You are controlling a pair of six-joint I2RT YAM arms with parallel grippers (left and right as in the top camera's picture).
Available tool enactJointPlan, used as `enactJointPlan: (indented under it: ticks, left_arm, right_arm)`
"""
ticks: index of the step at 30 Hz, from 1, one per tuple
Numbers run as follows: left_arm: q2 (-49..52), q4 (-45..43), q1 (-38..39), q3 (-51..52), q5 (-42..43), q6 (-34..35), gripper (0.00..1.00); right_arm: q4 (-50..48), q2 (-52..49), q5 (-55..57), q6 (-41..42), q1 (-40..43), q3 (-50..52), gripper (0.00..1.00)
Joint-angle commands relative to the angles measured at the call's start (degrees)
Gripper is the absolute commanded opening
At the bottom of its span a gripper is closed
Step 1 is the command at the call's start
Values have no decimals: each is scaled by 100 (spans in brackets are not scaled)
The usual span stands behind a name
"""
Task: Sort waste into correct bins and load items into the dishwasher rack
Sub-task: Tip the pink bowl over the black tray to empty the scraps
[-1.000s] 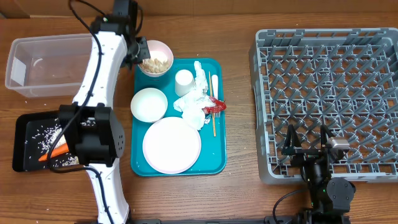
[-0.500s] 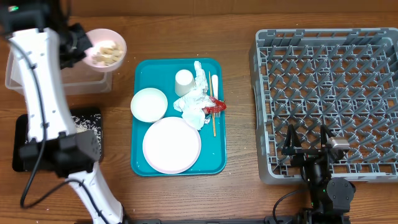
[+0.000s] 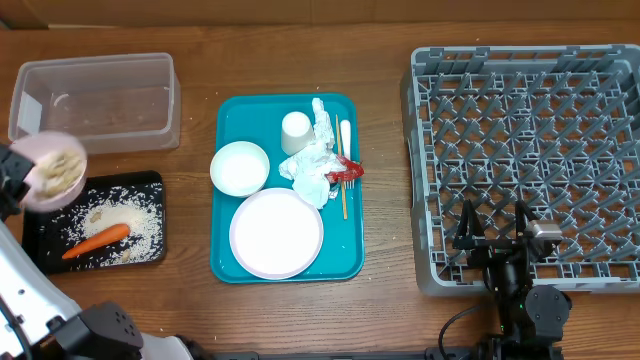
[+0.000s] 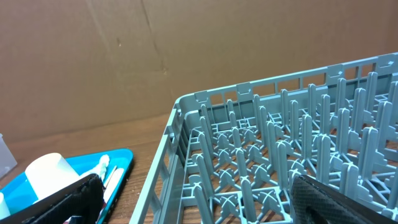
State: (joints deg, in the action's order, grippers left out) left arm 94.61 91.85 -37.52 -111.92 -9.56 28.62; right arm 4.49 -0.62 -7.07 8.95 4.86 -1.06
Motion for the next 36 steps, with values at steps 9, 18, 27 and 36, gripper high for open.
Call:
enactJointPlan:
  ticks: [9,18,27,36]
  left_arm:
    - [509,-15,254,1180,-3593,1840,4]
    - [1545,177,1353,1357,-5523,1919,4]
    - [2127,105,1742,2275,-6205,1915,4]
    - [2127,-527,1759,2664,-6649,850,4]
  right_arm:
    - [-33,46,20,-22,9,59,100]
    - [-33,46,20,-24,9,59,100]
    - [-33,46,17,-22,9,59,100]
    - [-33,46,20,-22,9,59,100]
